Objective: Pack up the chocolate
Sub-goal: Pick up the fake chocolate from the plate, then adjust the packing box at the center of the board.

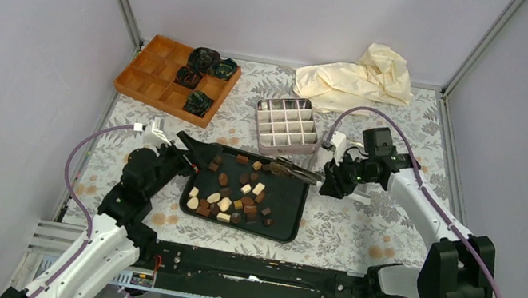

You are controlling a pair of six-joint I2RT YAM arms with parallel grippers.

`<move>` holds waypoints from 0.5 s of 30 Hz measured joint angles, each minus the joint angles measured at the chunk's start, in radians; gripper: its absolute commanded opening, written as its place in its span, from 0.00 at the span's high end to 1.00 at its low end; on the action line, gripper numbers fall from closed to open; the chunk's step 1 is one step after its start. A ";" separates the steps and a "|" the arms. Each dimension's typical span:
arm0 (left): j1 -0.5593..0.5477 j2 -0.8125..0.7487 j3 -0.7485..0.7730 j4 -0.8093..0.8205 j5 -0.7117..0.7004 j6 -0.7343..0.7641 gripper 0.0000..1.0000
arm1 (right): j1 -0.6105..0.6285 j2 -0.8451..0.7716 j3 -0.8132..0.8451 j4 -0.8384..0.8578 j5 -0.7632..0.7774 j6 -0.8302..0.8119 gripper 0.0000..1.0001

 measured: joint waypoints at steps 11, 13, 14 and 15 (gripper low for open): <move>0.000 0.024 -0.016 0.018 0.017 -0.024 0.05 | -0.105 -0.007 0.000 -0.007 -0.108 0.024 0.92; 0.000 0.055 -0.016 0.034 0.022 -0.028 0.07 | -0.115 -0.007 0.000 -0.008 -0.119 0.026 0.92; 0.000 0.078 -0.016 0.045 0.024 -0.030 0.09 | -0.121 -0.007 0.000 -0.008 -0.126 0.027 0.92; 0.000 0.110 -0.014 0.053 0.028 -0.031 0.14 | -0.128 -0.008 0.000 -0.008 -0.132 0.028 0.92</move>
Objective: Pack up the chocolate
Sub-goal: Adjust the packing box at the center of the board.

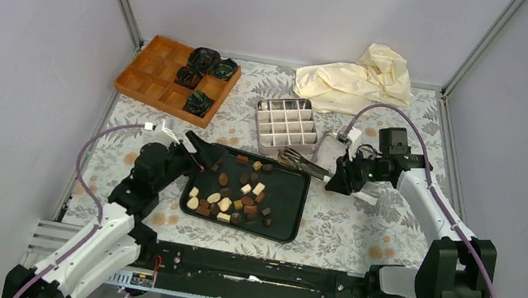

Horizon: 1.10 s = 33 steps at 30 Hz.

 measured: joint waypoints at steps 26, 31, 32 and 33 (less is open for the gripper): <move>-0.132 1.164 0.961 -0.339 -0.330 0.077 0.59 | -0.141 -0.074 -0.048 0.021 -0.054 0.049 0.92; -0.136 1.324 1.120 -0.452 -0.360 0.087 0.59 | -0.153 -0.074 -0.055 0.033 -0.055 0.051 0.92; -0.137 1.339 1.131 -0.462 -0.363 0.089 0.59 | -0.156 -0.074 -0.056 0.033 -0.055 0.051 0.92; -0.138 1.358 1.147 -0.480 -0.368 0.092 0.60 | -0.158 -0.074 -0.058 0.035 -0.055 0.052 0.92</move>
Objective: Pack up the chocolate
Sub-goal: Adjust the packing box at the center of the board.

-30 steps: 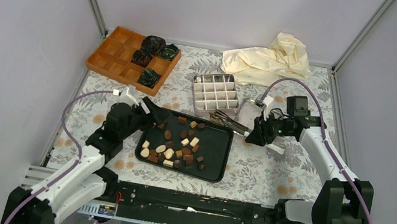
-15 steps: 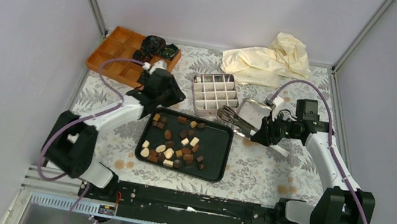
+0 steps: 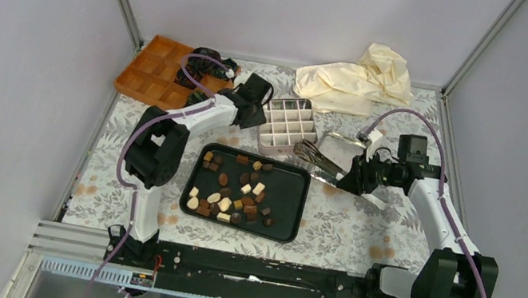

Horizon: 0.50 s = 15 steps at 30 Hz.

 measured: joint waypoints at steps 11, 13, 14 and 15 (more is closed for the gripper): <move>-0.016 0.053 0.034 -0.038 -0.006 0.011 0.71 | -0.034 0.000 -0.010 0.005 -0.002 0.000 0.92; -0.022 0.053 0.034 -0.039 -0.007 0.011 0.71 | -0.037 0.000 -0.012 0.008 -0.003 0.000 0.91; -0.025 0.053 0.034 -0.041 -0.007 0.011 0.71 | -0.038 0.000 -0.014 0.009 -0.005 0.000 0.92; -0.027 0.053 0.034 -0.043 -0.006 0.011 0.71 | -0.039 0.000 -0.015 0.009 -0.007 0.000 0.91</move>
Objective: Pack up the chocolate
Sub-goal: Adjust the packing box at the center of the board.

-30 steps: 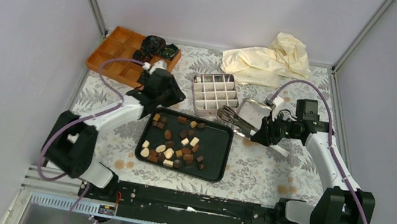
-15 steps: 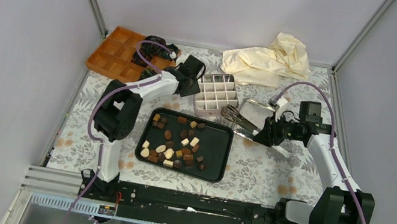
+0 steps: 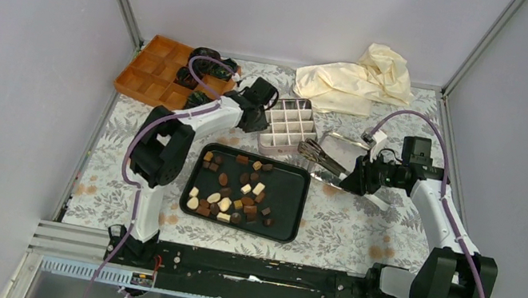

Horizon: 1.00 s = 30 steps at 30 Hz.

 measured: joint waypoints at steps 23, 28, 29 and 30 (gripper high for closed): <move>-0.010 -0.023 -0.025 0.011 -0.010 0.014 0.94 | -0.013 -0.010 -0.011 0.006 -0.021 0.000 0.92; -0.010 -0.023 -0.025 0.013 -0.011 0.028 0.82 | -0.016 -0.014 -0.013 0.005 -0.039 0.000 0.92; -0.010 -0.022 -0.025 0.014 -0.011 0.032 0.80 | -0.016 -0.015 -0.013 0.005 -0.042 0.000 0.92; -0.010 -0.021 -0.024 0.015 -0.011 0.033 0.79 | -0.017 -0.016 -0.013 0.005 -0.044 0.000 0.92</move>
